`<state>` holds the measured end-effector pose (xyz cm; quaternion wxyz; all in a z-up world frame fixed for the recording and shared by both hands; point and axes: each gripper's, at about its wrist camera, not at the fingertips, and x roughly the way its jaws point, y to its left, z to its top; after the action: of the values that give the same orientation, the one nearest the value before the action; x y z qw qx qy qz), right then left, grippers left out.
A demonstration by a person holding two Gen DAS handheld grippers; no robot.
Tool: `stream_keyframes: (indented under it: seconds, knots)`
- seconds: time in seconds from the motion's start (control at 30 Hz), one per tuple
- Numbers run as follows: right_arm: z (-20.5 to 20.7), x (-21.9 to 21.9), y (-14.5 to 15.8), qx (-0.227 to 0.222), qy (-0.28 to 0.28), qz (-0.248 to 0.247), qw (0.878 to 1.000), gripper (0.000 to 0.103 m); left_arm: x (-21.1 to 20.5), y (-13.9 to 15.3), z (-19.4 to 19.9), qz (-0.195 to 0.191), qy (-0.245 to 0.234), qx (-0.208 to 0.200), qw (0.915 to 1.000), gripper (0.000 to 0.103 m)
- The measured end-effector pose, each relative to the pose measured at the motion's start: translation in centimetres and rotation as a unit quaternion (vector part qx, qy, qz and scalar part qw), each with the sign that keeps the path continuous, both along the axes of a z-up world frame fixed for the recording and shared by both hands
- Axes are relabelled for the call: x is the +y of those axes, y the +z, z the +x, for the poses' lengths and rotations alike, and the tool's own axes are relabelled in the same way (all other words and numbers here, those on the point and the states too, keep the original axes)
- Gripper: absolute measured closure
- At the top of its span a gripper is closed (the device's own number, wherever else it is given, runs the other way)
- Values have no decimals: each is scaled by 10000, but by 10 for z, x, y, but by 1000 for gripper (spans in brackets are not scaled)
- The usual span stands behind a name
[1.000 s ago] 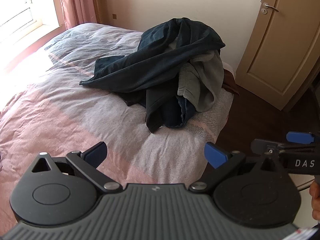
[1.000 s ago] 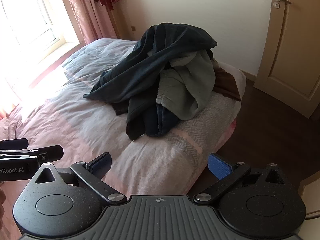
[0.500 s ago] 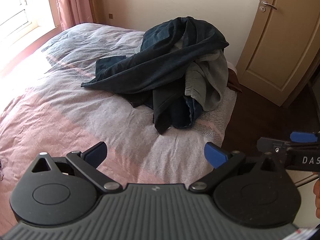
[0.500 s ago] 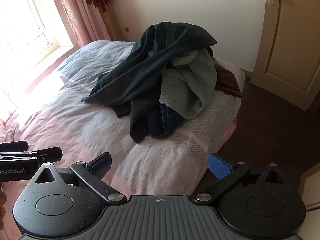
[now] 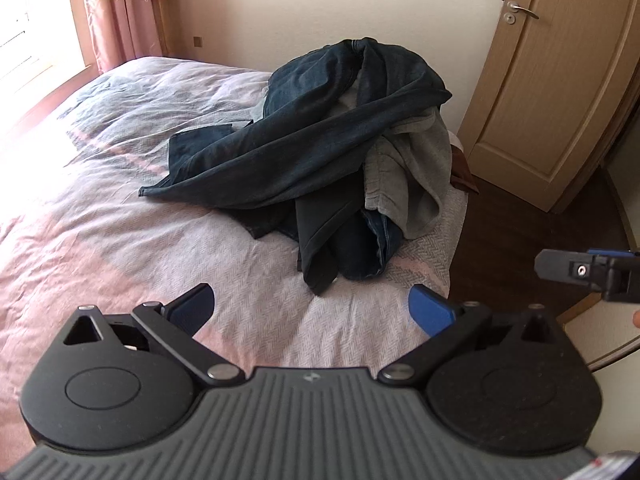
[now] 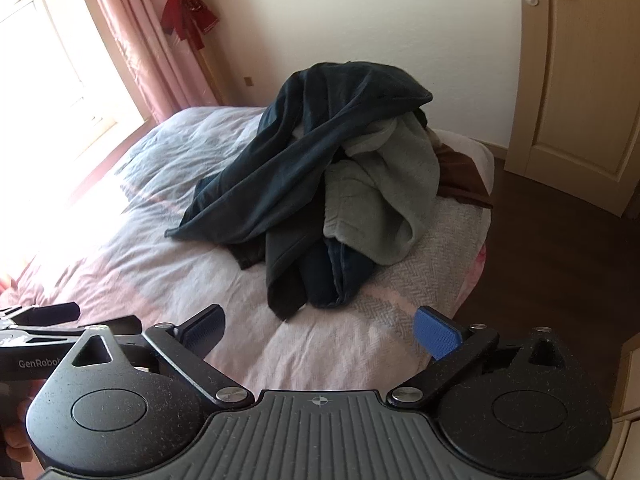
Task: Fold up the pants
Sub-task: 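Grasp the dark blue jeans with both grippers and lift them from the heap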
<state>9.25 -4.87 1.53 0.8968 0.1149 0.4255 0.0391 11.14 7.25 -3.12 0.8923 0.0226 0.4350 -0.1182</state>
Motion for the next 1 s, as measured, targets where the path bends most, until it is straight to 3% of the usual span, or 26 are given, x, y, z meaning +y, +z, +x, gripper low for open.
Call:
stream_keyframes:
  seconds: [0.43, 0.67, 1.0]
  knots:
    - [99, -78, -13, -132, -399, 388, 9984, 11, -23, -34, 98, -115, 230, -348, 9991, 1]
    - [179, -135, -26, -122, -695, 758, 9946, 11, -53, -66, 177, 445, -131, -727, 9963, 1]
    - [277, -217, -44, 18, -1334, 1292, 9826, 11, -76, -118, 296, 1194, -1118, -1063, 9808, 1]
